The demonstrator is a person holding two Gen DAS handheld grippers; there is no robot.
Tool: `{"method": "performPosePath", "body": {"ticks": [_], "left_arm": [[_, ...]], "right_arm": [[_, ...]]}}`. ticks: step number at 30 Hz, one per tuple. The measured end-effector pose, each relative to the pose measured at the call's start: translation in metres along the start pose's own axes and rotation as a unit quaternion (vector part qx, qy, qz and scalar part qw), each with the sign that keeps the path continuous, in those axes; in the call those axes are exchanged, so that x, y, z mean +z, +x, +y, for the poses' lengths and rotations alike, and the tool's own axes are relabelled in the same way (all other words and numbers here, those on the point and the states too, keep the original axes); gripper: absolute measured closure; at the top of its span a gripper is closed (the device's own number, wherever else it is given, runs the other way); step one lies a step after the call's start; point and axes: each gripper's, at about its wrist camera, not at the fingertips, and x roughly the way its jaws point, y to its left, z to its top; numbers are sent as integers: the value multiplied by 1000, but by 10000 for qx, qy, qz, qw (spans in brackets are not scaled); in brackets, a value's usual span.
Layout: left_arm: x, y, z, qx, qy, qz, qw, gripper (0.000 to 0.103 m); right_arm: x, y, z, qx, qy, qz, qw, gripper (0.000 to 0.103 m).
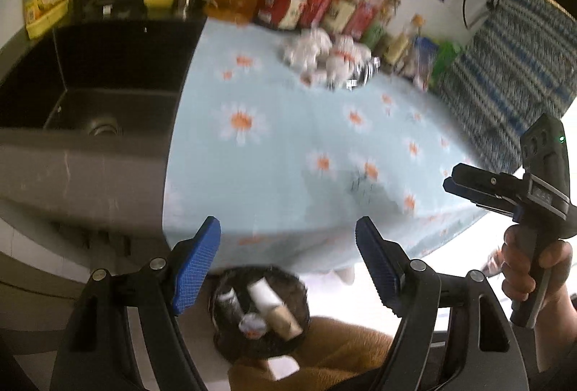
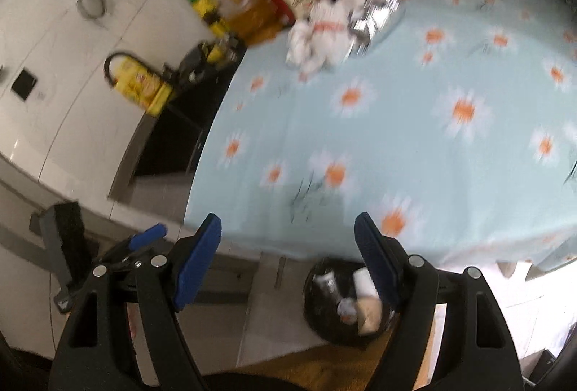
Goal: Collect trash
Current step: 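Raise both tools back toward the table, then grasp the crumpled foil with the right tool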
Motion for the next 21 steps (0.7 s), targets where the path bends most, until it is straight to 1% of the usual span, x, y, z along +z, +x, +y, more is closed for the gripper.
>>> {"method": "performPosePath", "body": {"ticks": [4,8,12,15,19,21], "left_arm": [[27,-1,-5,93,-83,-274,9995,28],[47,5,-20,254,-109,-415,9988,28],[61,12,-36,354,-146,-439,9983,28],[67,21,-49,510,-150,-420,9977,28],[76,37,-62,670,-265,-291,9970,28],[80,47,-68,738,-314,-190,9966,28]], "right_arm": [[40,-1,-22,-59,45,-175,9998,27],[82,8,-47,13,129,-215,9997,27],[128,25,-78,135,224,-127,9996,27],[157,43,-99,361,419,-55,9985,27],[188,64,-121,467,421,81,9980,27],[203,77,-131,603,454,196,9970,28]]}}
